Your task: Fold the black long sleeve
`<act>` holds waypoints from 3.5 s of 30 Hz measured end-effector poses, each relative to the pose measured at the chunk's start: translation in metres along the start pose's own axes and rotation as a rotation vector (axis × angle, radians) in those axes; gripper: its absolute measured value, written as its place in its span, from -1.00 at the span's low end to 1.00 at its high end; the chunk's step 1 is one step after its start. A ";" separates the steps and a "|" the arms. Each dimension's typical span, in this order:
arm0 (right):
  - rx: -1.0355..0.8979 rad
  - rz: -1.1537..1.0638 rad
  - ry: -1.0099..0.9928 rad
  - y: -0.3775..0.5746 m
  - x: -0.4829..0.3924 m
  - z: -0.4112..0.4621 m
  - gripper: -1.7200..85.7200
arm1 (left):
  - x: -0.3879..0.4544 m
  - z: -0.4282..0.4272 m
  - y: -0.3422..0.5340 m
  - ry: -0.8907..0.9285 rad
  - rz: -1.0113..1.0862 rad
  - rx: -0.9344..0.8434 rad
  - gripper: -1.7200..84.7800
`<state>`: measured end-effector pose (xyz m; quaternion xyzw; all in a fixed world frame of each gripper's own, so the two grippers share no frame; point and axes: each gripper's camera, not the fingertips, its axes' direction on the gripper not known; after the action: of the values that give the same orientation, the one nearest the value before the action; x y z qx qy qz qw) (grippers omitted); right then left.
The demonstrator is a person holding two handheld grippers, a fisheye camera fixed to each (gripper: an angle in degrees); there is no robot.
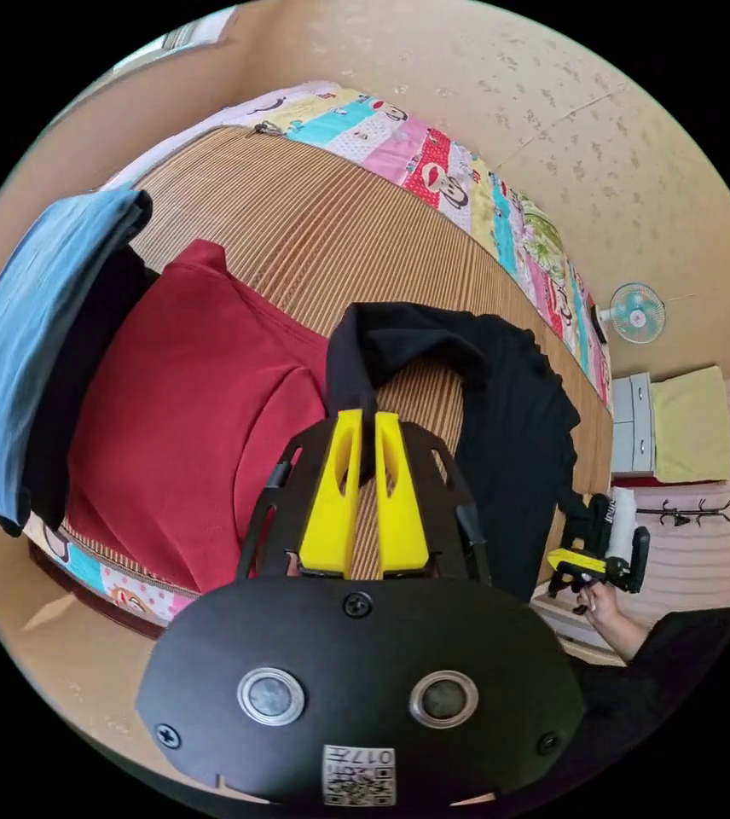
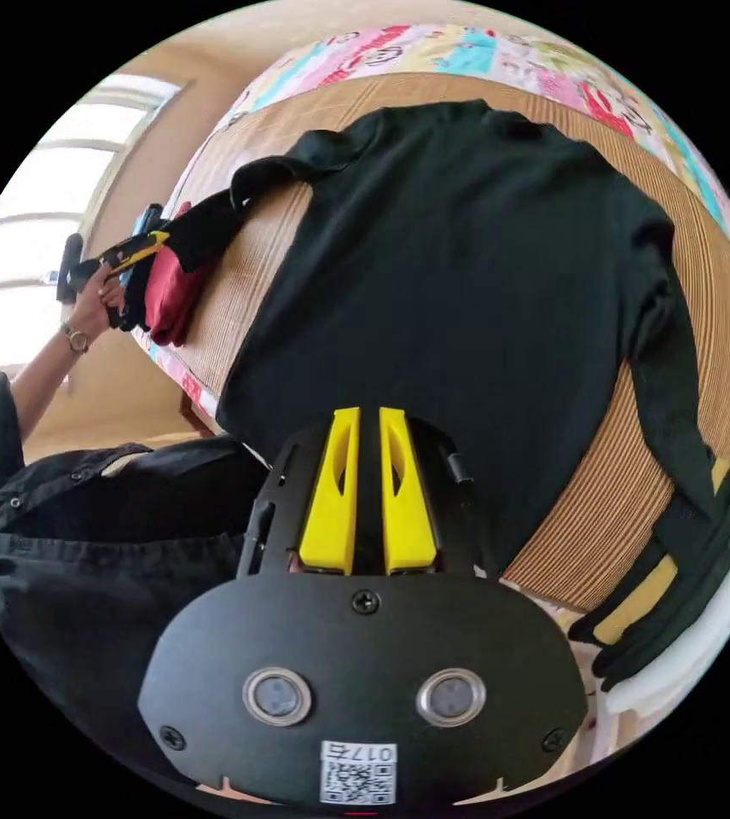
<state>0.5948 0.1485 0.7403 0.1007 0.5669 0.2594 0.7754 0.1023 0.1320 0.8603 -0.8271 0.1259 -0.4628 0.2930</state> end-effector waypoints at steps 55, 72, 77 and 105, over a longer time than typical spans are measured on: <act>0.910 0.404 -0.121 -0.070 0.391 -0.177 -0.86 | 0.121 0.243 -0.218 0.067 0.275 -0.100 -0.91; 0.439 0.521 0.150 0.014 0.337 -0.117 -0.79 | 0.072 0.212 -0.050 -0.075 0.251 -0.311 -0.73; 0.375 0.615 0.075 0.037 0.346 -0.102 -0.79 | 0.070 0.214 -0.028 -0.139 0.335 -0.426 -0.88; 0.796 0.225 0.347 -0.187 0.234 -0.140 -0.82 | 0.027 0.144 -0.059 -0.051 0.175 -0.224 -0.81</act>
<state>0.5705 0.0920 0.4158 0.4072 0.7298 0.1169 0.5366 0.2342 0.2191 0.8574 -0.8520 0.2409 -0.3972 0.2414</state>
